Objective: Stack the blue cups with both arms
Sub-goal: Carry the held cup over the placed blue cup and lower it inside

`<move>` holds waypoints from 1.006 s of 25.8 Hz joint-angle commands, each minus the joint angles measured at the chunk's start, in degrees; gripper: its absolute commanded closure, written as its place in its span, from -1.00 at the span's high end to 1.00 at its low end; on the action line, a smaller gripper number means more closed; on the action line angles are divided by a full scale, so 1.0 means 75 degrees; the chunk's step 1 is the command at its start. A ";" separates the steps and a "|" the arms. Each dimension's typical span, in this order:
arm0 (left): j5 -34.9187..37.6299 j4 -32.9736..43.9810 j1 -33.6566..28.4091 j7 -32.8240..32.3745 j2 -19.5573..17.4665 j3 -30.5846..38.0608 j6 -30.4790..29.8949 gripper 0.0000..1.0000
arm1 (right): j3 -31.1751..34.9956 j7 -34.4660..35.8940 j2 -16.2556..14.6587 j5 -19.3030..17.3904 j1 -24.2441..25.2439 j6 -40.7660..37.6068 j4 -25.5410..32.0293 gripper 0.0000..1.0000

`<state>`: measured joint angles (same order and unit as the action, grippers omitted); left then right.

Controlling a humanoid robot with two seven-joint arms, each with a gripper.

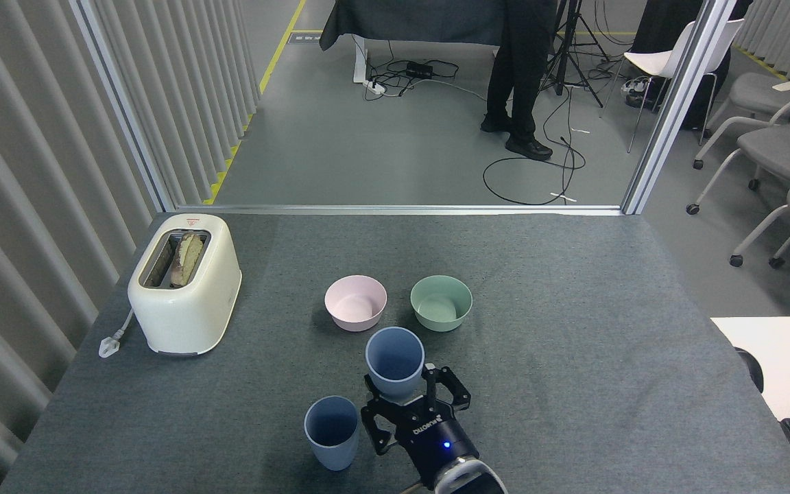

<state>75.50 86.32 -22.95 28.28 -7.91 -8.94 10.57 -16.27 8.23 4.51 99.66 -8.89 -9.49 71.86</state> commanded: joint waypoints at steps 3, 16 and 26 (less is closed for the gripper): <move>0.0000 -0.0060 0.0025 0.0002 0.0000 0.0009 -0.0015 1.00 | -0.0807 -0.0148 0.0161 0.0130 -0.0150 -0.0012 0.0017 0.16; 0.0000 -0.0189 0.0095 0.0002 -0.0012 0.0009 -0.0027 1.00 | -0.1276 -0.0172 0.0196 0.0060 -0.0174 -0.0188 -0.0066 0.27; -0.0011 -0.0201 0.0095 0.0002 -0.0012 0.0009 -0.0015 1.00 | -0.1253 -0.0172 0.0231 0.0013 0.0072 -0.0282 -0.0124 0.29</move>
<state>75.46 84.82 -22.24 28.31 -8.00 -8.89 10.37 -25.74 6.87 6.12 99.84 -8.72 -11.57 71.21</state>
